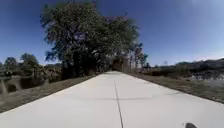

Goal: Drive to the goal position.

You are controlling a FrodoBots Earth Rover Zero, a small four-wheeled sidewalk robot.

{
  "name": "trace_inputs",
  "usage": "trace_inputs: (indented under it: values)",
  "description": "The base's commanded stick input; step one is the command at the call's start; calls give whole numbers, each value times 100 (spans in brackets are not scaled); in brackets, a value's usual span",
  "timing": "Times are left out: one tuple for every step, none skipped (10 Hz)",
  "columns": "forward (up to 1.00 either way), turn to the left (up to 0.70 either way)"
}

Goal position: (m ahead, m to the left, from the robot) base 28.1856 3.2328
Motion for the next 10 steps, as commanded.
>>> trace_inputs:
  values:
    - [100, -14]
    - [100, -11]
    - [100, -4]
    - [100, -3]
    - [100, -1]
    - [100, 0]
    - [100, -6]
    - [100, -10]
    - [100, -10]
    - [100, -10]
